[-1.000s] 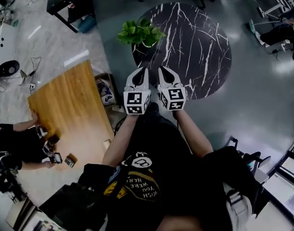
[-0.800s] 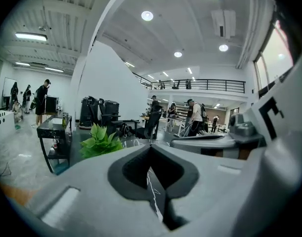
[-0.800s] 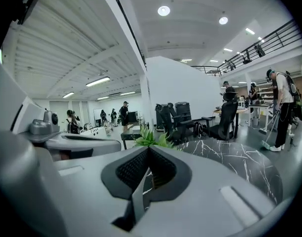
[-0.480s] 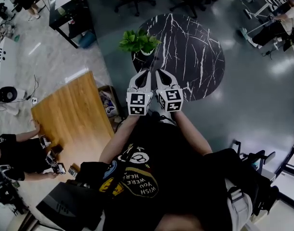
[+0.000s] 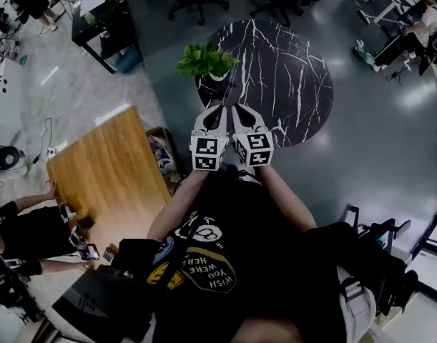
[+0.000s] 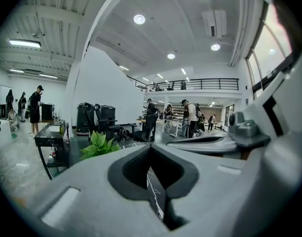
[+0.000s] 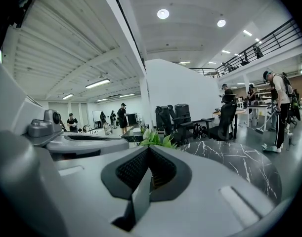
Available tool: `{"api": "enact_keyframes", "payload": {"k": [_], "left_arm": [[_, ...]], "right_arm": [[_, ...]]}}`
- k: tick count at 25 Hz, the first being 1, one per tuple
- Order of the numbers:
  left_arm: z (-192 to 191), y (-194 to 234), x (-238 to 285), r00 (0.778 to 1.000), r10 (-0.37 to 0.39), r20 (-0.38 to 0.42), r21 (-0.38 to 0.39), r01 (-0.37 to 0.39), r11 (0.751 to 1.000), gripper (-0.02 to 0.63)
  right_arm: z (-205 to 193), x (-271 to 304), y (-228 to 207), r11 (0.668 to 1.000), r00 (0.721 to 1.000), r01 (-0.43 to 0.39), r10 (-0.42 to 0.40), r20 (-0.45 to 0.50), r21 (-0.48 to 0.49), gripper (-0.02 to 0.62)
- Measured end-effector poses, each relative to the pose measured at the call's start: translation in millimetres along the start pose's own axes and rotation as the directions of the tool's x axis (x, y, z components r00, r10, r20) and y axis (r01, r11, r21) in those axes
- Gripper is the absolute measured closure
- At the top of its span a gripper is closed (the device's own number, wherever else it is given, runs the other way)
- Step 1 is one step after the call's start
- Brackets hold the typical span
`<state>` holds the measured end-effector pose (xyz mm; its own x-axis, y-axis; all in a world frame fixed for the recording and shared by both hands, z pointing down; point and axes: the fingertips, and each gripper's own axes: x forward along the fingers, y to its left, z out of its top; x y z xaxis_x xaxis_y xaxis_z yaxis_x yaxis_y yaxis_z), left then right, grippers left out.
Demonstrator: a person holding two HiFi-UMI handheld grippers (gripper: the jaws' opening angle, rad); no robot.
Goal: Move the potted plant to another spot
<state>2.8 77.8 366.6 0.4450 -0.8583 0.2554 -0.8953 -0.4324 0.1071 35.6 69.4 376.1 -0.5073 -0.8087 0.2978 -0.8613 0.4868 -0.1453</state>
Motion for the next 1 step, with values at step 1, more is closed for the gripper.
{"api": "enact_keyframes", "payload": {"k": [1], "left_arm": [[0.8, 0.5, -0.6, 1.000, 0.000, 0.001, -0.002, 0.000, 1.000, 0.601]], "right_arm": [[-1.0, -0.3, 0.4, 1.000, 1.000, 0.000, 0.000, -0.001, 0.002, 0.594]]}}
